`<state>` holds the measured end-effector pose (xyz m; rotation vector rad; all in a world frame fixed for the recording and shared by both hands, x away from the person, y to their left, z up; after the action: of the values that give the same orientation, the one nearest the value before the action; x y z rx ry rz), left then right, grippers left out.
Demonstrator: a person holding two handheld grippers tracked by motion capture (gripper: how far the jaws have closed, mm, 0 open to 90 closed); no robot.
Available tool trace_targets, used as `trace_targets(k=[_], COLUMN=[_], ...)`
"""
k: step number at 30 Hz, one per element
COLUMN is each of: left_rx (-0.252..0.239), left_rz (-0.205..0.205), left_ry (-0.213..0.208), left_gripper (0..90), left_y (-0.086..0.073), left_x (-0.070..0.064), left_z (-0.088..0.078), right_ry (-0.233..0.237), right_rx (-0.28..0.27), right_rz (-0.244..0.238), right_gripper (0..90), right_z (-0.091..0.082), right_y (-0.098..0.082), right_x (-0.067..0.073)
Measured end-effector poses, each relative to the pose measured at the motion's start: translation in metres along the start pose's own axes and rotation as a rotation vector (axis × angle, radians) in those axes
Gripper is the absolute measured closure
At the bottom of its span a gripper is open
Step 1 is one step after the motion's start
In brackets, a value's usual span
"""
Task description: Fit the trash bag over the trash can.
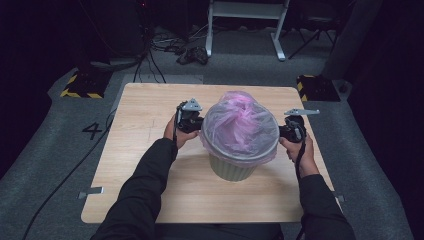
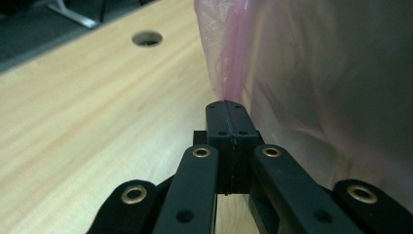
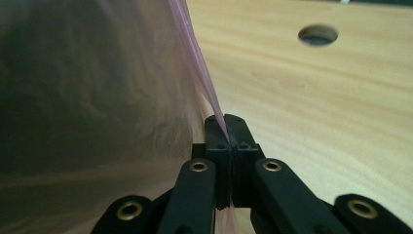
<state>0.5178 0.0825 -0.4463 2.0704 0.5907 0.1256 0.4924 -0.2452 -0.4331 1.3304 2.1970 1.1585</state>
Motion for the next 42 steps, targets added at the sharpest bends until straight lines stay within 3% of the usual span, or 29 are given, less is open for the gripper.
trace_targets(k=[2, 4, 5, 6, 8, 10, 13, 17, 20, 23, 26, 30, 32, 33, 35, 37, 40, 42], left_rx=[0.040, 0.022, 0.004, -0.012, -0.047, -0.062, -0.096, -0.119, -0.121, -0.115, -0.100, -0.093, -0.098, -0.106, -0.105, -0.088, -0.075, -0.063], left_rz=[-0.004, -0.014, -0.019, -0.025, -0.020, -0.012, 0.003, 0.061, 0.097, 0.134, 0.178, 0.221, 0.233, 0.234, 0.262, 0.288, 0.296, 0.304], left_ry=[0.000, 0.003, 0.011, 0.023, 0.030, 0.052, 0.048, 0.027, -0.028, -0.046, -0.030, -0.016, -0.001, -0.002, 0.016, 0.020, 0.017, 0.010], left_gripper=[90.0, 90.0, 88.4, 76.8, 71.1, 61.3, 51.1, 36.3, 27.1, 23.2, 21.0, 24.2, 30.4, 35.1, 49.7, 65.6, 86.8, 90.0], left_y=[-0.007, -0.010, -0.010, -0.010, -0.010, -0.013, -0.019, -0.025, -0.030, -0.033, -0.031, -0.024, -0.020, -0.019, -0.018, -0.018, -0.019, -0.020], left_x=[0.002, 0.002, 0.003, 0.003, 0.002, 0.001, -0.003, -0.021, -0.040, -0.057, -0.070, -0.078, -0.078, -0.078, -0.078, -0.077, -0.076, -0.076], left_z=[0.001, -0.003, -0.007, -0.013, -0.026, -0.041, -0.062, -0.080, -0.085, -0.086, -0.083, -0.075, -0.071, -0.070, -0.067, -0.065, -0.063, -0.062], right_ry=[-0.009, -0.013, -0.016, -0.026, -0.054, -0.095, -0.129, -0.090, -0.044, -0.022, 0.011, -0.009, -0.057, -0.091, -0.112, -0.134, -0.118, -0.115], right_rx=[0.029, 0.026, 0.018, 0.004, -0.025, -0.056, -0.085, -0.144, -0.160, -0.163, -0.170, -0.183, -0.166, -0.161, -0.150, -0.138, -0.156, -0.170], right_rz=[-0.008, -0.003, -0.004, -0.004, -0.025, -0.048, -0.088, -0.170, -0.246, -0.325, -0.406, -0.477, -0.508, -0.525, -0.541, -0.558, -0.564, -0.565], right_gripper=[89.6, 87.4, 81.3, 74.0, 67.2, 54.9, 47.1, 38.9, 33.5, 27.9, 24.6, 23.6, 26.7, 30.8, 55.0, 70.9, 86.9, 89.9], right_z=[0.003, 0.001, -0.002, -0.006, -0.016, -0.028, -0.045, -0.069, -0.084, -0.093, -0.098, -0.097, -0.092, -0.088, -0.083, -0.079, -0.079, -0.081], right_y=[-0.005, -0.009, -0.010, -0.010, -0.010, -0.011, -0.015, -0.022, -0.032, -0.043, -0.052, -0.056, -0.056, -0.055, -0.055, -0.055, -0.058, -0.060], right_x=[-0.001, -0.004, -0.005, -0.007, -0.009, -0.011, -0.014, -0.009, 0.001, 0.015, 0.034, 0.054, 0.059, 0.061, 0.062, 0.063, 0.064, 0.065])
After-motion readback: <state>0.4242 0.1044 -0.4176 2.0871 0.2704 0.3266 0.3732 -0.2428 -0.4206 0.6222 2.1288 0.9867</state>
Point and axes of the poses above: each handheld gripper's, and its own axes: z roughly forward along the jaws, y roughly out of its top, x roughly to its left, the point moved 3 cm from there along z, roughly forward along the jaws, and after that the axes turned 7 degrees about -y, right-handed, at the moved point
